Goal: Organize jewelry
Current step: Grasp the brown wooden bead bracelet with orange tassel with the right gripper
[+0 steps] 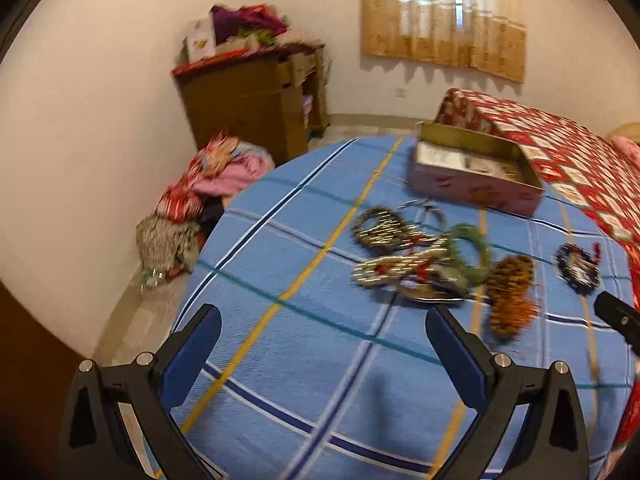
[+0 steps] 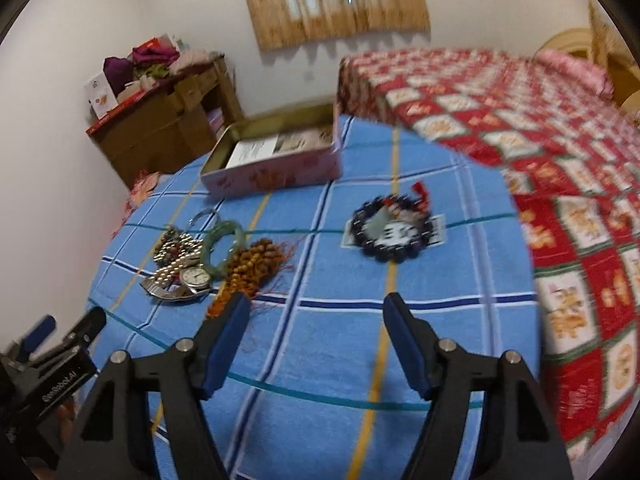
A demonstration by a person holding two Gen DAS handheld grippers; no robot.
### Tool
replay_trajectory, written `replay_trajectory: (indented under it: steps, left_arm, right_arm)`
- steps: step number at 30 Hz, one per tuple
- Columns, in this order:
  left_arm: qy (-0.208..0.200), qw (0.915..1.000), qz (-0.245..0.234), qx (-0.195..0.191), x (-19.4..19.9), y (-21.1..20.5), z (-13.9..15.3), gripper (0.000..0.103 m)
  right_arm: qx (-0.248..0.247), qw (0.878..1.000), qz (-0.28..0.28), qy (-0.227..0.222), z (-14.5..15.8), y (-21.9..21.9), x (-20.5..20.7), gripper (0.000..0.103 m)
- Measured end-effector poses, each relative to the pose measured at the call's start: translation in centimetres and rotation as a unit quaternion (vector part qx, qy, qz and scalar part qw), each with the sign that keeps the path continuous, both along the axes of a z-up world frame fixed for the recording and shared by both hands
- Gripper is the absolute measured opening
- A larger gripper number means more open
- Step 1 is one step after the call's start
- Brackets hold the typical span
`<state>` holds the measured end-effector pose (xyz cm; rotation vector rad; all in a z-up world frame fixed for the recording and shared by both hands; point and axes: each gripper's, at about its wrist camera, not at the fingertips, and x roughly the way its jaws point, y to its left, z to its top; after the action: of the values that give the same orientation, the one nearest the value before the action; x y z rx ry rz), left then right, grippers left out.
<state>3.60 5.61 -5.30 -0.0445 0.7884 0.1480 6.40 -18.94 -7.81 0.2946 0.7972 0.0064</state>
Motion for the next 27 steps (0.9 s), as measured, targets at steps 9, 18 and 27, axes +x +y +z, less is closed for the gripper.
replay_trajectory:
  steps: [9,18,27]
  left_arm:
    - [0.02,0.9995,0.026,-0.002,1.5,2.2,-1.3,0.102]
    - [0.03,0.9992,0.026,0.003,2.5,2.7,-2.0,0.102]
    - [0.022,0.9997,-0.007,-0.01,2.8,1.8,-1.8,0.102]
  right_arm:
    - [0.025,0.993,0.087,0.072,-4.1,4.8,6.3,0.066]
    - [-0.062,0.99,0.113,0.063,-4.9,5.8,7.3,0.024]
    - [0.02,0.993,0.109,0.031,-1.7,1.4,6.3,0.018]
